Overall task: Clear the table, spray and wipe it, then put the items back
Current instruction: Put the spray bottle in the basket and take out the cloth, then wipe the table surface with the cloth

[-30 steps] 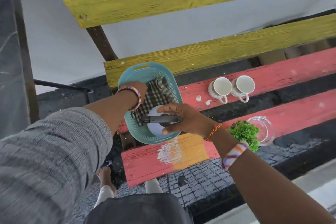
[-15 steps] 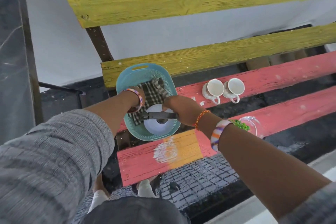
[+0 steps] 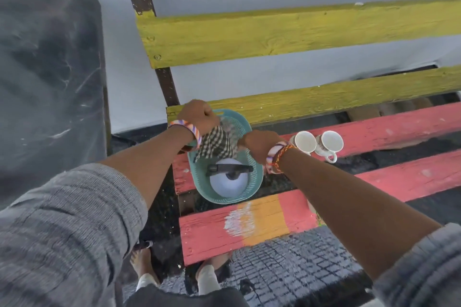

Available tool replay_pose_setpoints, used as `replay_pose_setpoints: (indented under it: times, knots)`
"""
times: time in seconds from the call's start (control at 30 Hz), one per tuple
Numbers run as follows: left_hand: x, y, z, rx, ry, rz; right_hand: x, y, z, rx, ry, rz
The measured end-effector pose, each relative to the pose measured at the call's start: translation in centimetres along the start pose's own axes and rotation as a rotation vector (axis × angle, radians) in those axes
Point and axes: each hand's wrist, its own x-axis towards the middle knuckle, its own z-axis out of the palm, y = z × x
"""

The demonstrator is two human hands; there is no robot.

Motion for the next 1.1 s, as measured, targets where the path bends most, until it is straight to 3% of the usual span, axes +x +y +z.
replay_pose_setpoints:
  times: [0.17, 0.33, 0.4, 0.5, 0.57, 0.67, 0.8, 0.87, 0.97, 1.1]
  knots:
    - [-0.4, 1.2, -4.3, -0.475, 0.119, -0.117, 0.6, -0.1, 0.9, 0.378, -0.027, 0.092]
    - [-1.8, 2.0, -8.0, -0.804, 0.14, -0.257, 0.2, -2.2, -1.1, 0.795, 0.302, 0.123]
    - [-2.6, 2.3, -9.5, -1.088, 0.122, -0.334, 0.1, -3.8, -2.9, 0.886, 0.398, 0.044]
    - [-3.0, 3.4, -11.3, -1.286, 0.161, -0.282, 0.2, -6.4, -5.5, 0.951, 0.568, 0.0]
    - [-3.6, 3.7, -12.8, -1.231, 0.207, -0.205, 0.0, -7.6, -7.6, 1.057, 0.742, 0.024]
    - [-4.7, 3.2, -15.6, -1.055, 0.141, -0.067, -0.9, -8.7, -11.4, 1.245, 0.908, 0.127]
    - [-6.4, 2.1, -18.1, -0.315, 0.159, 0.04, -1.3, -9.7, -16.5, 1.507, 1.035, 0.212]
    - [-7.5, 1.6, -19.0, -0.132, 0.213, 0.117, -1.8, -10.6, -18.7, 1.518, 1.101, 0.23]
    - [-8.9, 0.7, -21.2, -0.186, 0.201, 0.193, -2.8, -12.2, -21.6, 1.498, 1.221, 0.205]
    - [-11.3, -1.2, -25.3, -0.302, 0.184, 0.255, -3.6, -14.9, -24.8, 1.275, 1.304, 0.152]
